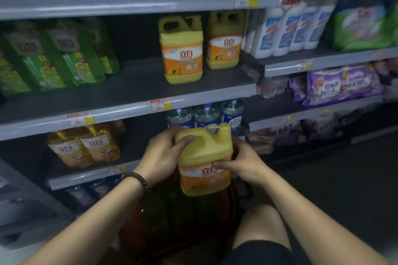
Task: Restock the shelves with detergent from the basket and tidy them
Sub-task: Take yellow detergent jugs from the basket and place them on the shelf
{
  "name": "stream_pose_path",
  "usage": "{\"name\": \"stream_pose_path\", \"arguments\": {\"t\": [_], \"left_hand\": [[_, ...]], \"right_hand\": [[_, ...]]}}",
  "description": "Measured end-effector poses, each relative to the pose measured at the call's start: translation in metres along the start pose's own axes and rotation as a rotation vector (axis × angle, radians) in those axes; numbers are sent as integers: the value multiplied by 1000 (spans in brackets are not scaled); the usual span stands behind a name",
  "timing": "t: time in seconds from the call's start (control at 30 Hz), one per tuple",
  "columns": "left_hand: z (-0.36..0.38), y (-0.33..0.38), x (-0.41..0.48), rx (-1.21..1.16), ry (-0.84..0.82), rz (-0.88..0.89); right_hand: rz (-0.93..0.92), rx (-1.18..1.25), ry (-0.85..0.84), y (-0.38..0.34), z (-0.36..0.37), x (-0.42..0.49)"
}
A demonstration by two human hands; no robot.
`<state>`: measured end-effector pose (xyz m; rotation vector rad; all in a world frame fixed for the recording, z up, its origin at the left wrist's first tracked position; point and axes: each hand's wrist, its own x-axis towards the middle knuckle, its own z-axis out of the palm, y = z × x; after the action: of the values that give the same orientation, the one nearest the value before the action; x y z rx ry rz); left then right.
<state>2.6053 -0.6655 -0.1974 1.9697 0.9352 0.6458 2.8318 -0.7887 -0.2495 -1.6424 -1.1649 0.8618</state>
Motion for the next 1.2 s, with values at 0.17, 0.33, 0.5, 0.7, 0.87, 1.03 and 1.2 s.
{"name": "stream_pose_path", "arguments": {"t": [0.17, 0.33, 0.5, 0.7, 0.87, 1.03, 1.2], "left_hand": [[-1, 13, 8, -302, 4, -15], [20, 21, 42, -289, -110, -6], [25, 52, 108, -353, -24, 64], [16, 76, 201, -373, -69, 76], [20, 86, 263, -273, -35, 140], [45, 67, 289, -178, 143, 159], [70, 71, 293, -16, 243, 289]], "right_hand": [[-71, 85, 92, -40, -35, 15], [-101, 150, 179, -74, -64, 46], [-101, 180, 209, -105, -98, 84], [-60, 146, 286, -127, -132, 153], [-132, 74, 332, -129, -154, 212], [-142, -140, 352, -115, -173, 252], [-42, -495, 480, -100, -174, 275]]}}
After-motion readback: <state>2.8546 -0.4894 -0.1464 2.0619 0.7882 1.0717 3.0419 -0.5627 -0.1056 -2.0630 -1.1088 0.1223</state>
